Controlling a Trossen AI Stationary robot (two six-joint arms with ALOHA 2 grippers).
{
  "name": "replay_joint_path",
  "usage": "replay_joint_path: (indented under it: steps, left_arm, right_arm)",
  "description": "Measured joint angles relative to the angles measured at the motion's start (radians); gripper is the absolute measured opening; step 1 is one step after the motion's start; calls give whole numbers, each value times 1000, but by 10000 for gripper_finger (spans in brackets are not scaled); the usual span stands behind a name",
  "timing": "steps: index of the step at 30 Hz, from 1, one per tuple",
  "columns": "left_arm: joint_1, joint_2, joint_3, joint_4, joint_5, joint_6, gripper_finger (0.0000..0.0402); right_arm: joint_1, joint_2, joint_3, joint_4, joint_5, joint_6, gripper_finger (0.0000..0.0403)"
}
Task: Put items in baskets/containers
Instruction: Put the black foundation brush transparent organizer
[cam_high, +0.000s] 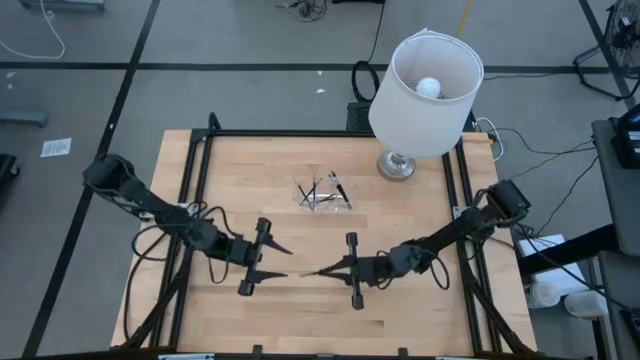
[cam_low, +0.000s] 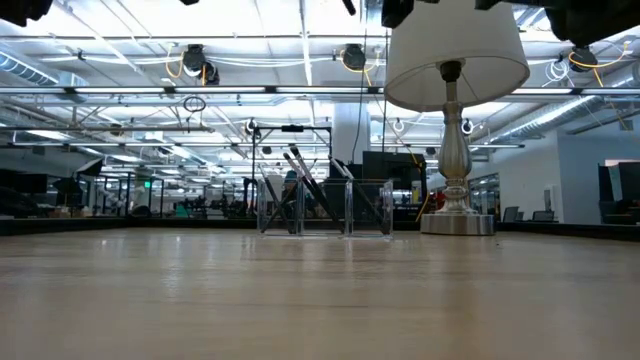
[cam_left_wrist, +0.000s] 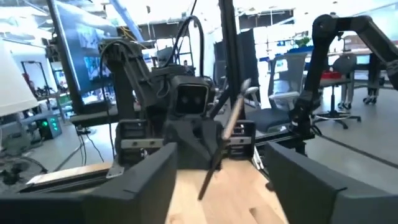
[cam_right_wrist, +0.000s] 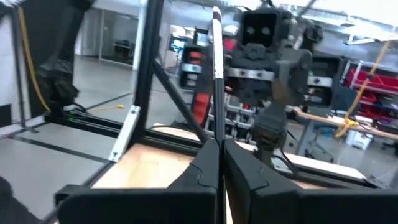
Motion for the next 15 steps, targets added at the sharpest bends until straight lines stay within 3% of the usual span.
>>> replay_joint_path:
  steps: [3, 7, 15]
  left_arm:
    - [20, 26, 12, 2, 28, -2, 277]
    - [37, 59, 31, 0, 47, -2, 285]
    - [39, 66, 56, 5, 47, -5, 244]
  right_arm:
    - [-17, -1, 5, 3, -3, 5, 0]
    - [-29, -1, 45, -84, -5, 8, 0]
    - [-40, -1, 82, -139, 2, 13, 0]
